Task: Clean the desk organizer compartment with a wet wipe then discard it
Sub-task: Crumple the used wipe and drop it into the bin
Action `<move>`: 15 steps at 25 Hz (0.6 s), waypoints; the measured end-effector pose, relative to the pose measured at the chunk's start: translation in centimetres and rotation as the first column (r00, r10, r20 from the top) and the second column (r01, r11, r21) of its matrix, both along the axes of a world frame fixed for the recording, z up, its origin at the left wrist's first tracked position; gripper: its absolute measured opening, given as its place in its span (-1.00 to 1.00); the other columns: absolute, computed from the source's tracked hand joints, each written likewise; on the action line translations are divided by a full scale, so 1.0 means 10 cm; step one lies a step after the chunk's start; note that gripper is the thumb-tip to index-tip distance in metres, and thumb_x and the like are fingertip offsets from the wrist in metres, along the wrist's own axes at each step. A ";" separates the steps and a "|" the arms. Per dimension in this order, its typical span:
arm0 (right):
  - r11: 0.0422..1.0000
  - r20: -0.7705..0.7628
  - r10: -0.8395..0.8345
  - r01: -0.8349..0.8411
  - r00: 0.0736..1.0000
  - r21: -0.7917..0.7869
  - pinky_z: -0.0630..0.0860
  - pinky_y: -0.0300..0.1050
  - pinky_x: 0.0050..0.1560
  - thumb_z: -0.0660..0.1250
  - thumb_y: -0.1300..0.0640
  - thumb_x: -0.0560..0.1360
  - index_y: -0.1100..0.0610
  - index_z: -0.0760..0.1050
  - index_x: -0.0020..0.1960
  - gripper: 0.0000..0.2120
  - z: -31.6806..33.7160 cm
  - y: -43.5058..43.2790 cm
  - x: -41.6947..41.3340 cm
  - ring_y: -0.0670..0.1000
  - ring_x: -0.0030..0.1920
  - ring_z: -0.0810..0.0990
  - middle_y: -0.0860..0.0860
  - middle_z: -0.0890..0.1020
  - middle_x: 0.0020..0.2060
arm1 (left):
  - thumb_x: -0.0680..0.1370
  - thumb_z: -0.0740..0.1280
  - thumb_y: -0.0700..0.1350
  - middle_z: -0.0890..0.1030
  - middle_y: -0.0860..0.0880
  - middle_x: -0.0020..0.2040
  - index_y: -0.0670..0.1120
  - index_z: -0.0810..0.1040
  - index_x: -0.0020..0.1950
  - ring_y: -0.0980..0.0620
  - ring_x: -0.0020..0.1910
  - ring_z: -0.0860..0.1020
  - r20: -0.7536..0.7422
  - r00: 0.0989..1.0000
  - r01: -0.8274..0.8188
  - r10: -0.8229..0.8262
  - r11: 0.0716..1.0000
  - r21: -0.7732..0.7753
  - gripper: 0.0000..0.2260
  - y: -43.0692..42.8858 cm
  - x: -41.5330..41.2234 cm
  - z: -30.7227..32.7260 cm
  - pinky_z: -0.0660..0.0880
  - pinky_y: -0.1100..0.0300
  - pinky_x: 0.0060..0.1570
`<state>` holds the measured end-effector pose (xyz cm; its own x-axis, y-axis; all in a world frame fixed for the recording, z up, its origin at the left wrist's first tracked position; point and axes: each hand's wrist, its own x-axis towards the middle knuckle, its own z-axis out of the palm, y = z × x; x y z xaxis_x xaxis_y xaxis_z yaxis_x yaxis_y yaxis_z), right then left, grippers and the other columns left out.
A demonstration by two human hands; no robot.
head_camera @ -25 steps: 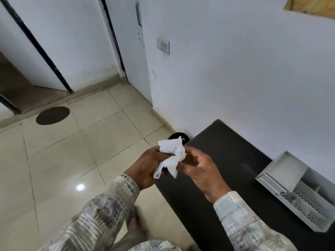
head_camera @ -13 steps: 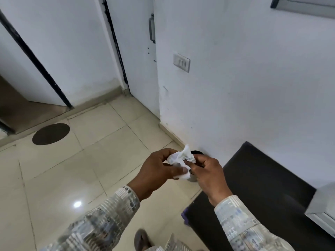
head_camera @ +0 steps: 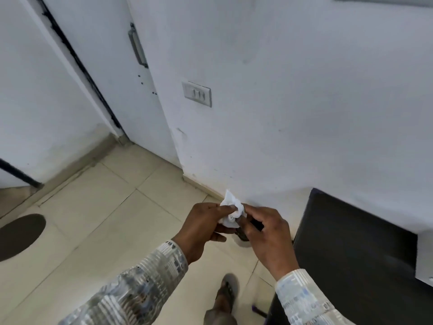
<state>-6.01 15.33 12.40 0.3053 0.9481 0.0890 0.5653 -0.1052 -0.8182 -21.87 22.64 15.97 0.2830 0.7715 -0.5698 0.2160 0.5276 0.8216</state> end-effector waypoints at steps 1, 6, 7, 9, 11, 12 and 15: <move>0.999 -0.006 -0.033 0.033 0.999 -0.020 0.63 0.04 -0.02 0.31 -0.27 0.56 -0.14 0.69 0.09 -0.70 -0.10 0.15 0.09 -0.04 -0.05 0.63 -0.11 0.72 -0.18 | 0.61 0.44 0.04 0.82 -0.15 -0.06 -0.18 0.77 0.11 -0.05 -0.18 0.77 0.005 0.999 0.051 -0.051 0.999 -0.015 -0.70 0.18 0.08 -0.04 0.58 0.02 -0.10; 0.961 -0.415 -0.267 0.210 0.870 -0.179 0.70 0.04 0.03 0.44 0.08 0.60 -0.16 0.76 0.02 -0.83 -0.26 0.80 0.44 0.02 -0.08 0.76 -0.01 0.80 -0.11 | 0.65 0.32 0.22 0.81 -0.12 0.11 -0.06 0.78 0.19 -0.20 0.03 0.76 0.051 0.963 0.267 -0.263 0.960 -0.083 -0.58 1.01 0.47 -0.24 0.58 -0.05 0.03; 0.947 -0.490 -0.318 0.243 0.812 -0.211 0.68 0.07 0.08 0.43 0.10 0.60 -0.13 0.77 0.01 -0.83 -0.27 0.90 0.51 0.09 -0.02 0.77 0.00 0.81 -0.09 | 0.65 0.31 0.23 0.80 -0.12 0.14 -0.05 0.78 0.20 -0.25 0.10 0.75 0.064 0.956 0.292 -0.287 0.952 -0.089 -0.58 1.14 0.53 -0.31 0.59 -0.05 0.04; 0.903 -0.568 -0.429 0.326 0.703 -0.278 0.65 0.10 0.17 0.43 0.11 0.60 -0.06 0.78 0.02 -0.85 -0.39 1.11 0.66 0.12 0.07 0.76 -0.01 0.81 -0.05 | 0.66 0.30 0.22 0.79 -0.13 0.17 -0.06 0.77 0.22 -0.29 0.15 0.73 0.087 0.936 0.349 -0.340 0.929 -0.120 -0.58 1.44 0.70 -0.48 0.59 -0.07 0.04; 0.843 -0.618 -0.536 0.405 0.575 -0.354 0.64 0.11 0.27 0.44 0.10 0.59 -0.02 0.78 0.08 -0.86 -0.57 1.32 0.79 0.09 0.13 0.75 -0.03 0.81 0.00 | 0.66 0.32 0.19 0.79 -0.14 0.16 -0.09 0.75 0.22 -0.25 0.07 0.74 0.088 0.929 0.369 -0.359 0.912 -0.180 -0.59 1.78 0.88 -0.69 0.60 -0.05 0.00; 0.804 -0.629 -0.589 0.444 0.507 -0.395 0.63 0.11 0.29 0.45 0.10 0.59 0.00 0.77 0.09 -0.86 -0.71 1.41 0.84 0.10 0.14 0.75 -0.03 0.81 0.02 | 0.66 0.33 0.18 0.80 -0.14 0.14 -0.10 0.73 0.21 -0.23 0.04 0.73 0.066 0.931 0.365 -0.360 0.907 -0.208 -0.60 1.94 0.98 -0.83 0.61 -0.03 -0.02; 0.711 -0.639 -0.686 0.508 0.349 -0.486 0.60 -0.04 0.09 0.46 0.12 0.58 0.04 0.77 0.06 -0.88 -1.16 1.64 0.94 0.03 0.00 0.70 -0.02 0.78 -0.04 | 0.65 0.37 0.16 0.81 -0.13 0.12 -0.12 0.72 0.20 -0.19 -0.01 0.74 -0.021 0.914 0.387 -0.406 0.883 -0.265 -0.62 2.41 1.18 -1.37 0.62 -0.03 -0.04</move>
